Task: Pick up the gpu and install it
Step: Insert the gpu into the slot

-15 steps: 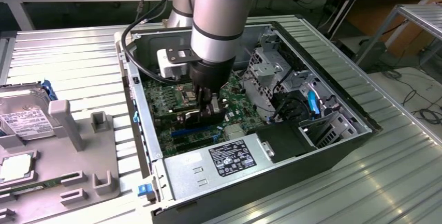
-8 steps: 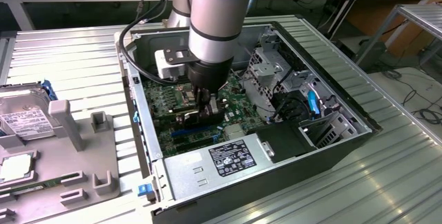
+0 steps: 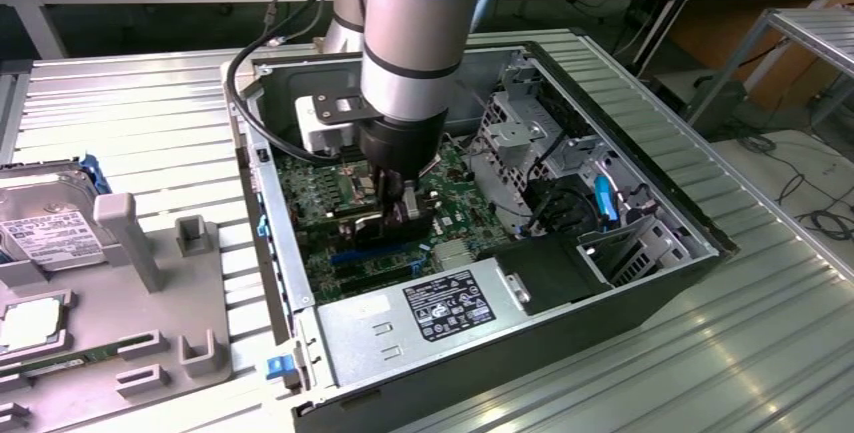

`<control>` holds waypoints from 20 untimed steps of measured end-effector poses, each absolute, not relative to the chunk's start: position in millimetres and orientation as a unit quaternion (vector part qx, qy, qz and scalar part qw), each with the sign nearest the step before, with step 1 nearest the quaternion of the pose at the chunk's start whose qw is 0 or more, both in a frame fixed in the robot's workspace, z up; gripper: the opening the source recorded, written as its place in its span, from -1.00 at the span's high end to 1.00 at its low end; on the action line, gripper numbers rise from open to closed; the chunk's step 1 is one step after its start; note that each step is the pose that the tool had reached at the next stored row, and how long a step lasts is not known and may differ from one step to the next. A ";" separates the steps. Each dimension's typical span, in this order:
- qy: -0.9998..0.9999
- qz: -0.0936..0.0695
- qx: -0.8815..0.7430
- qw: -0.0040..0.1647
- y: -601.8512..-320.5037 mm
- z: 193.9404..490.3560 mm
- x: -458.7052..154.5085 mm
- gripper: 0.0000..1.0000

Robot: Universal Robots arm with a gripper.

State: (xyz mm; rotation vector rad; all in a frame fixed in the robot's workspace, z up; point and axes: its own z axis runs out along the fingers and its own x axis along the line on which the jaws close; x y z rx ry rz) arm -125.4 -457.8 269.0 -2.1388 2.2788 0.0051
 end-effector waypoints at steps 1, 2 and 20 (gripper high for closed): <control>0.729 0.002 -0.684 0.008 -457.2 268.9 -125.5 0.46; 0.729 0.002 -0.684 0.008 -456.1 268.9 -125.4 0.46; 0.722 0.001 -0.692 0.009 -454.1 264.7 -125.5 0.46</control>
